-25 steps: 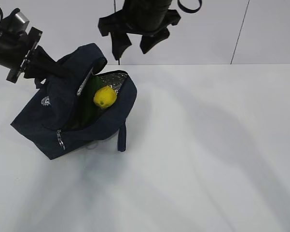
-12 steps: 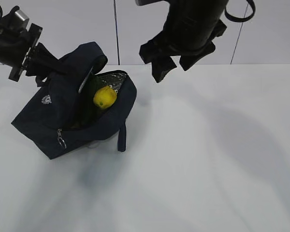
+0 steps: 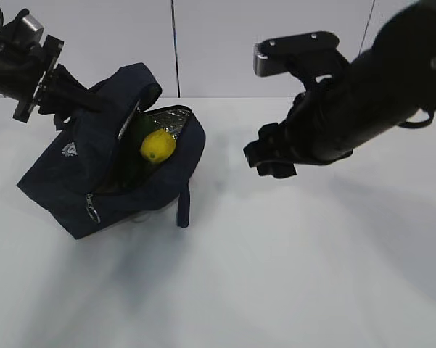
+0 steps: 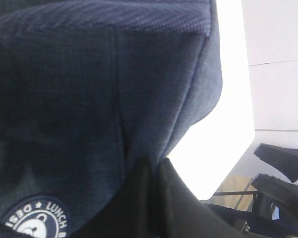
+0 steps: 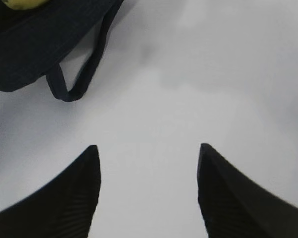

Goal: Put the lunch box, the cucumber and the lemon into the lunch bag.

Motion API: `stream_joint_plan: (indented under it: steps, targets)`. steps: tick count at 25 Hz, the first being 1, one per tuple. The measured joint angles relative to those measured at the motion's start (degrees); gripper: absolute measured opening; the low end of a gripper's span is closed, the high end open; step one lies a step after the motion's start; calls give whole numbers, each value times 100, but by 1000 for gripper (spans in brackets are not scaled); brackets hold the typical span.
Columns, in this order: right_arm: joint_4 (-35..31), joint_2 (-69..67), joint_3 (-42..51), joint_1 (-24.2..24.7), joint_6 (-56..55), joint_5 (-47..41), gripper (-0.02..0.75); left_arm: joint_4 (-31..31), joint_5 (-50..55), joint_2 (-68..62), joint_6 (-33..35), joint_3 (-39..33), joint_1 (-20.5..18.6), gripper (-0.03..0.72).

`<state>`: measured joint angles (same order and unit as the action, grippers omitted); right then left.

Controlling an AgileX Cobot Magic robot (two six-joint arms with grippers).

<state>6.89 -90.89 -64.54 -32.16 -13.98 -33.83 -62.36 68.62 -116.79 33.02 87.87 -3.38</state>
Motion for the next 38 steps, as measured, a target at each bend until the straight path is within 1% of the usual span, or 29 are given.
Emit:
stream_joint_plan:
  steps: [3, 8, 9, 11, 14, 16, 19, 26, 31, 33, 34, 38]
  targets:
    - [0, 13, 404, 0, -378, 639, 456, 0, 0, 0, 0, 0, 0, -9]
    - [-98, -65, 469, 0, -772, 1190, 456, 36, 4, 0, 0, 0, 0, -9]
    - [-234, -102, 469, 0, -788, 1335, 456, 44, 4, 0, 0, 0, 0, -9]
    - [-722, -201, 469, 0, -838, 1603, 456, 44, 4, 0, 0, 0, 0, -9]
    - [-1177, -440, 469, 0, -863, 1863, 456, 44, 4, 0, 8, 0, 0, -9]
    - [-1305, -594, 469, 0, -874, 1798, 456, 20, 4, 0, 8, 0, 0, -9]
    - [-1353, -645, 422, 12, -738, 1436, 456, -45, 13, 0, 8, 0, 0, -9]
    - [-1468, -699, -157, 141, -434, 1116, 456, -79, 17, 0, 8, 0, 0, -9]
    - [-1670, -907, -600, 356, -177, 356, 454, -101, 26, 0, 8, 0, 0, -9]
    - [-2030, -917, -777, 443, 150, 138, 454, -101, 26, 0, 8, 0, 0, -9]
    - [-2348, -917, -868, 491, 402, 84, 454, -101, 26, 0, 8, 0, 0, -9]
    - [-3994, -917, -971, 711, 1583, -30, 454, -101, 26, 0, 12, 0, 0, -9]
